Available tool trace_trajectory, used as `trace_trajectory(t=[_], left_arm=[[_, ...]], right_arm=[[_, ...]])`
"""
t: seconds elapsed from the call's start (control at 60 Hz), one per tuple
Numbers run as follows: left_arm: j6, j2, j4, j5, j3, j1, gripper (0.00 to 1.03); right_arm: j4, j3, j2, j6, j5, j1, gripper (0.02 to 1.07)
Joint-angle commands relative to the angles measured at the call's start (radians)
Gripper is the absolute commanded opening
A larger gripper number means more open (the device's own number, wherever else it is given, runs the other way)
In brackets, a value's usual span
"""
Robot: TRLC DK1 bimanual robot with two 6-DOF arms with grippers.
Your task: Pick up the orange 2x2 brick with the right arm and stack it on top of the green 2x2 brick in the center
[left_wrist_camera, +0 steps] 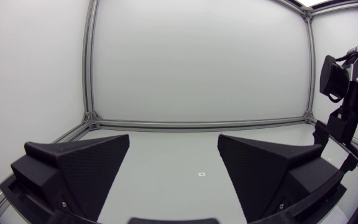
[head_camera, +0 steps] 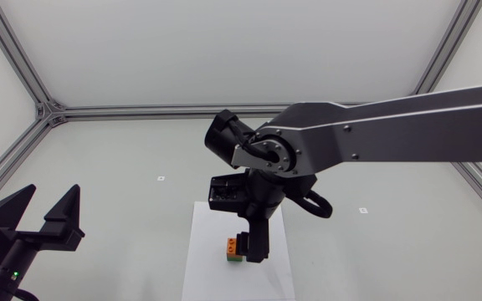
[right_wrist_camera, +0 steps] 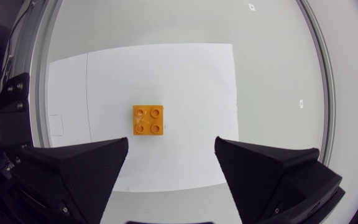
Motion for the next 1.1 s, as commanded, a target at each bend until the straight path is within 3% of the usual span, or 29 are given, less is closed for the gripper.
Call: trace_trajectory(t=[0.0,0.267,0.733,1.083], left_arm=[[0.006,-0.004,-0.011,0.003,-0.041,-0.001,0.99],[0.006,-0.004,-0.011,0.003,-0.041,-0.001,0.99],[0.006,-0.003,-0.011,0.003,-0.041,-0.001,0.99],[0.006,-0.004,-0.011,0.003,-0.041,-0.001,0.99]], right_arm=[[-0.03,-0.045,-0.073,0.001,0.003,-0.006,1.03],[-0.027,-0.122,-0.325,0.053,0.015,-0.071,1.03],[0.154,-0.378,-0.775,0.136,0.045,-0.526,1.03],[0.354,-0.634,-1.109,0.154,0.031,-0.773,1.03]])
